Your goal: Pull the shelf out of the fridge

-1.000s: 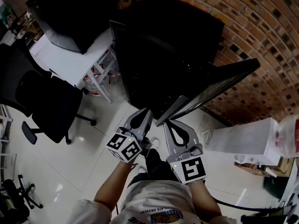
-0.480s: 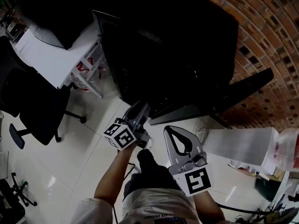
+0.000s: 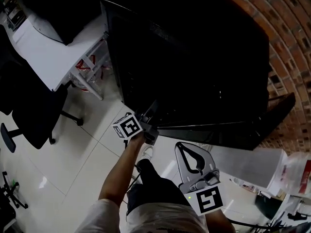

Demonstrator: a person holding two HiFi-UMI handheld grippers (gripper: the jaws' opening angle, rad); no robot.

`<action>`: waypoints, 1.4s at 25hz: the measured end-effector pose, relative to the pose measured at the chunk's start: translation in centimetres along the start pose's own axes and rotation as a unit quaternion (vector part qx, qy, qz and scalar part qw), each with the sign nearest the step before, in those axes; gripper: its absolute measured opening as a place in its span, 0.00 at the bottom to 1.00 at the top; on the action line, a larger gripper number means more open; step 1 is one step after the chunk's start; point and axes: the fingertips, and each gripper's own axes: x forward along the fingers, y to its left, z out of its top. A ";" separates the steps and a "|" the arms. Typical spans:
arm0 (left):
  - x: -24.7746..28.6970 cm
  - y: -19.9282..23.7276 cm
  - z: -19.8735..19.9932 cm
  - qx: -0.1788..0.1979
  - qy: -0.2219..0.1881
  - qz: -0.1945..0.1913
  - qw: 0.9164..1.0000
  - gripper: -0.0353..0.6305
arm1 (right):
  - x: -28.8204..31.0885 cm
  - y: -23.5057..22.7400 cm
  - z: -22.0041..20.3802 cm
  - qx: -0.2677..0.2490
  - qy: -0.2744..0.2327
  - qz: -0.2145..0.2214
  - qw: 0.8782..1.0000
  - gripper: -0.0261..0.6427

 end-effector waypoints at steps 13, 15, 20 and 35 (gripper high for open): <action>5.7 3.6 0.3 -0.082 0.010 -0.014 0.996 0.42 | 1.4 -1.0 -1.8 -0.018 0.049 0.026 0.998 0.05; 6.6 3.8 0.3 -0.089 0.008 -0.017 0.996 0.42 | 1.6 -1.0 -1.8 -0.022 0.053 0.032 0.998 0.05; 8.6 4.4 0.1 -0.099 0.006 -0.013 0.995 0.40 | 1.7 -0.6 -1.5 -0.027 0.049 0.052 0.997 0.05; 10.6 4.5 0.5 -0.178 0.011 -0.016 0.984 0.07 | 2.3 -0.4 -1.8 -0.006 0.044 0.058 0.997 0.05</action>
